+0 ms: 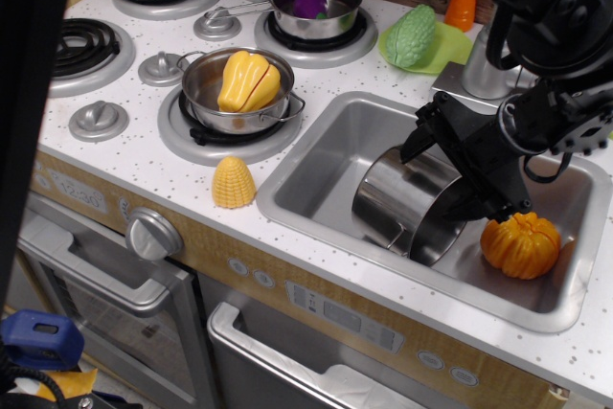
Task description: Flip pot upright in sink
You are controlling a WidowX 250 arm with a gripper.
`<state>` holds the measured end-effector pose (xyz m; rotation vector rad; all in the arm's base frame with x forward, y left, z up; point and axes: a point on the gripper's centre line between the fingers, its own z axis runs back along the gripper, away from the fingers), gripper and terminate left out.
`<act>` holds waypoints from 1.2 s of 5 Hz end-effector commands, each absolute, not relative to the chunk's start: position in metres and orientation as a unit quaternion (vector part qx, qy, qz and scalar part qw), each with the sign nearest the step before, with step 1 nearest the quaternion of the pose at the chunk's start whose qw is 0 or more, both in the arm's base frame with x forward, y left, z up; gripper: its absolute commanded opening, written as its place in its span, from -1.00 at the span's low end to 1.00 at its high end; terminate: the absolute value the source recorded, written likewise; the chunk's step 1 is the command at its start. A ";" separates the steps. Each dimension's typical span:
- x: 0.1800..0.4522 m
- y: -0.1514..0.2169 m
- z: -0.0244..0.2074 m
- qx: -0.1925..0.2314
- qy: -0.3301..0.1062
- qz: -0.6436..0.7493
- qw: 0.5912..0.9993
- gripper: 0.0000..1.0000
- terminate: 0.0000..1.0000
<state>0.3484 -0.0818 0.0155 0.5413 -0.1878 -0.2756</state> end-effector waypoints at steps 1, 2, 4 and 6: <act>0.358 -0.070 0.023 0.284 -0.130 -0.148 0.938 1.00 -1.00; 0.360 -0.062 0.021 0.263 -0.156 -0.158 0.939 1.00 -1.00; 0.363 -0.053 0.017 0.232 -0.182 -0.157 0.942 -1.00 -1.00; 0.369 -0.037 0.024 0.139 -0.155 -0.169 0.963 -1.00 -1.00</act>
